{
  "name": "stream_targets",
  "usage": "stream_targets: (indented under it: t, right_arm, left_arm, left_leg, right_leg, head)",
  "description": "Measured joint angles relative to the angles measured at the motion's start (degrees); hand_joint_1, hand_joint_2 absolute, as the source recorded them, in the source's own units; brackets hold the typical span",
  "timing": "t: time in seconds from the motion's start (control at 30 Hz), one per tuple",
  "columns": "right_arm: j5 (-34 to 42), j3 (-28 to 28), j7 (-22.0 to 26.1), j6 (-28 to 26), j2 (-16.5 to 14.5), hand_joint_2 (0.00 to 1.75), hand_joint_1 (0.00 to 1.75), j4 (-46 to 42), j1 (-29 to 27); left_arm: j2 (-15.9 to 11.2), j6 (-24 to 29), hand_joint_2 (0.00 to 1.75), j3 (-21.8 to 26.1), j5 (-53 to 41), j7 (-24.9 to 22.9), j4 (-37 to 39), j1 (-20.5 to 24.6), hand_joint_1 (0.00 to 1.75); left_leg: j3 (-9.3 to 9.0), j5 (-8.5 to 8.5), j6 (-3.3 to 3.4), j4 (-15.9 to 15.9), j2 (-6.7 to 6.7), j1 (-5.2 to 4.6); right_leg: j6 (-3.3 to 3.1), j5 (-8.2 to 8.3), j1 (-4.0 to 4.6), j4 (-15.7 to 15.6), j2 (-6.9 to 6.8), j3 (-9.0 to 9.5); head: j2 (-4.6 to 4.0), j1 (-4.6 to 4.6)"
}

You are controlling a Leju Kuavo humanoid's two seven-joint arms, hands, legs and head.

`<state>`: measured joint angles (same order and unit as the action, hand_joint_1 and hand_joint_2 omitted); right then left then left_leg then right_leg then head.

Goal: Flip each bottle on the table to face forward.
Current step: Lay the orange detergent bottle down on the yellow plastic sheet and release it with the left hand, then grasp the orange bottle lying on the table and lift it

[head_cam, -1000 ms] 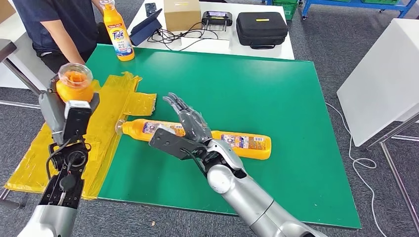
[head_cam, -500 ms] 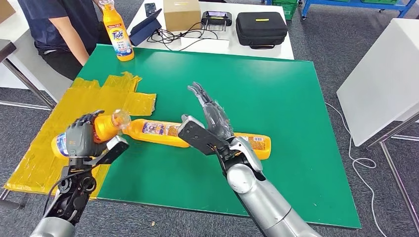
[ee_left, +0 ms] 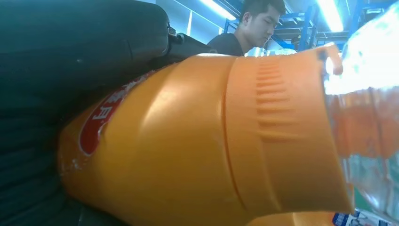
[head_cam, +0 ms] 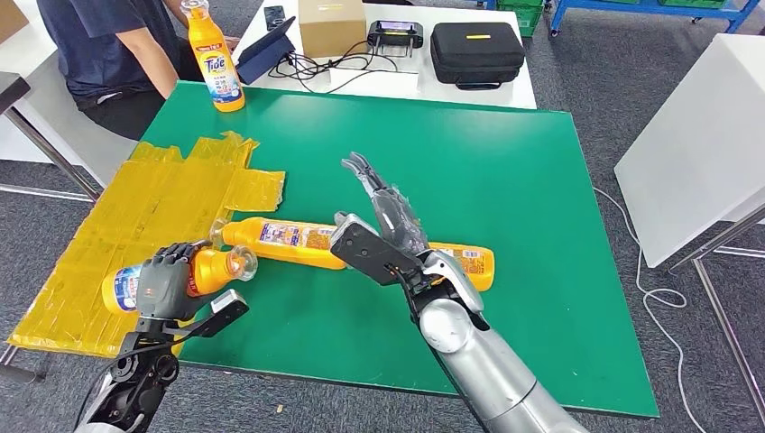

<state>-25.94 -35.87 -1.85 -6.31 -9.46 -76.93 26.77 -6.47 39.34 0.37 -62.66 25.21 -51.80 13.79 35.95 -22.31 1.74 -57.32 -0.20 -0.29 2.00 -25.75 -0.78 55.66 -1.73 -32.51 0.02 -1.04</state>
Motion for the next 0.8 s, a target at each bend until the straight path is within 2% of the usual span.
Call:
stream_targets:
  t: [0.03, 0.07, 0.2, 0.33, 0.57, 0.8]
  right_arm:
    - [0.3, 0.0, 0.2, 0.1, 0.1, 0.00, 0.00, 0.0, 0.0]
    - [0.6, 0.0, 0.5, 0.1, 0.1, 0.00, 0.00, 0.1, 0.1]
    - [1.9, -0.1, 1.3, 0.0, 0.3, 0.00, 0.00, 0.5, 0.5]
    - [3.1, -0.2, 1.6, -0.3, 0.5, 0.00, 0.00, 1.2, 1.2]
    - [4.1, -0.4, 2.2, -0.6, 0.5, 0.00, 0.00, 2.3, 1.9]
    - [4.5, -0.7, 1.9, -0.5, 0.6, 0.00, 0.00, 3.0, 2.3]
  left_arm:
    - [-0.1, 0.0, 1.75, 0.0, -0.1, 0.1, 0.0, -0.2, 0.00]
    - [-0.1, 0.0, 1.75, 0.0, -0.3, 0.1, 0.1, -0.3, 0.00]
    - [-0.5, 0.0, 0.00, 0.0, -1.3, -0.3, 0.8, -1.2, 0.00]
    - [-1.0, 0.0, 0.00, -0.2, -1.1, -0.9, 2.0, -1.4, 0.00]
    - [-1.9, 0.0, 0.00, -0.4, 0.8, 1.0, 3.0, -1.4, 0.00]
    - [-2.4, 0.0, 0.00, -0.4, 6.8, 5.1, 3.2, -1.4, 0.00]
  left_leg:
    - [0.00, 0.00, 0.00, 0.0, 0.00, 0.00]
    - [0.00, 0.00, 0.00, 0.0, 0.00, 0.00]
    - [0.00, 0.00, 0.00, 0.0, 0.00, 0.02]
    - [0.00, 0.00, 0.00, 0.0, -0.01, 0.02]
    - [0.01, 0.00, 0.00, 0.0, -0.01, 0.01]
    - [0.00, 0.00, 0.00, 0.0, -0.01, 0.02]
  right_leg:
    - [0.00, 0.00, 0.00, 0.0, 0.00, 0.00]
    - [0.00, 0.00, 0.00, 0.0, 0.00, 0.00]
    - [0.00, 0.00, 0.02, 0.0, -0.01, -0.03]
    - [0.00, 0.00, 0.02, 0.0, -0.02, -0.03]
    - [0.00, 0.00, 0.01, 0.0, -0.02, -0.03]
    - [0.00, 0.00, 0.02, 0.0, -0.02, -0.03]
  head:
    - [0.01, 0.00]
    - [0.01, 0.00]
    - [0.01, 0.00]
    - [0.02, 0.00]
    - [0.01, 0.01]
    - [0.01, 0.01]
